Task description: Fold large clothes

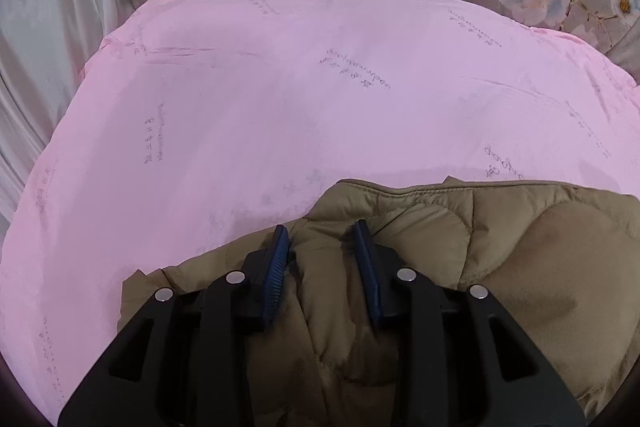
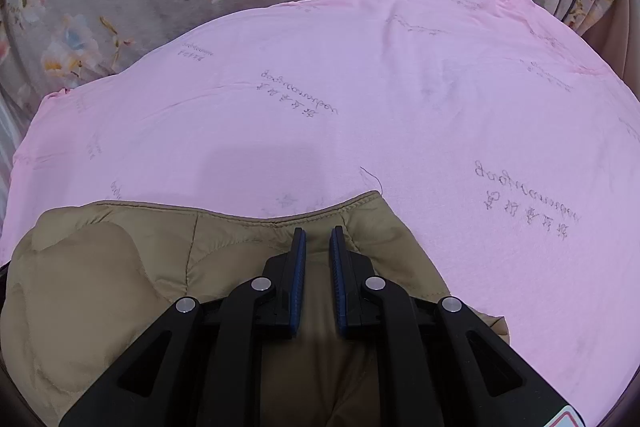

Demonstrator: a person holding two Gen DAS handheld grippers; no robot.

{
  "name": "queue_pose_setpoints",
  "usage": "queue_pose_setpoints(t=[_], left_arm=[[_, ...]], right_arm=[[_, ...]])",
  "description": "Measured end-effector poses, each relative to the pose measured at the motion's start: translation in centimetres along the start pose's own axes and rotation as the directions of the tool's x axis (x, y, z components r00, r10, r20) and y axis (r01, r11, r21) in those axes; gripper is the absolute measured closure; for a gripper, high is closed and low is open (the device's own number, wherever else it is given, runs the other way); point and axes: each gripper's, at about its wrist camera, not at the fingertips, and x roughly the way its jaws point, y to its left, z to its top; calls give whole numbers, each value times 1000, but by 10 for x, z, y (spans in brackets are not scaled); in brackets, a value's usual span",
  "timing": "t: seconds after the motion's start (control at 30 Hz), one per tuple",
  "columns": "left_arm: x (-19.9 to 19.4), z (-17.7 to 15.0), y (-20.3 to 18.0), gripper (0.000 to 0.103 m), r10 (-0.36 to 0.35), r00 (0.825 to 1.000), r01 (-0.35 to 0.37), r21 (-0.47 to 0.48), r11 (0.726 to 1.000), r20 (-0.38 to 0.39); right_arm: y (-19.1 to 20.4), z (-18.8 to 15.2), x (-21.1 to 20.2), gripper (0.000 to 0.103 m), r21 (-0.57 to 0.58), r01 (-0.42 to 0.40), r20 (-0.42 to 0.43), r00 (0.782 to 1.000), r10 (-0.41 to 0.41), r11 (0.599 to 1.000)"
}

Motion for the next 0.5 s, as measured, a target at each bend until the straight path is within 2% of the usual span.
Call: queue_pose_setpoints(t=[0.37,0.43,0.47,0.5], left_arm=[[4,-2,-5,70,40,999,-40,24,999,12],[-2,0,-6,68,68,998,-68,30,997,17],[-10,1,-8,68,112,993,-113,38,993,21],[-23,2,-10,71,120,992,-121,39,992,29]], right_arm=[[0,1,2,93,-3,13,2,1000,-13,1000],[8,2,-9,91,-22,91,11,996,-91,996],[17,1,-25,88,-31,97,34,995,-96,995],[25,0,-40,83,-35,75,60,996,-73,997]])
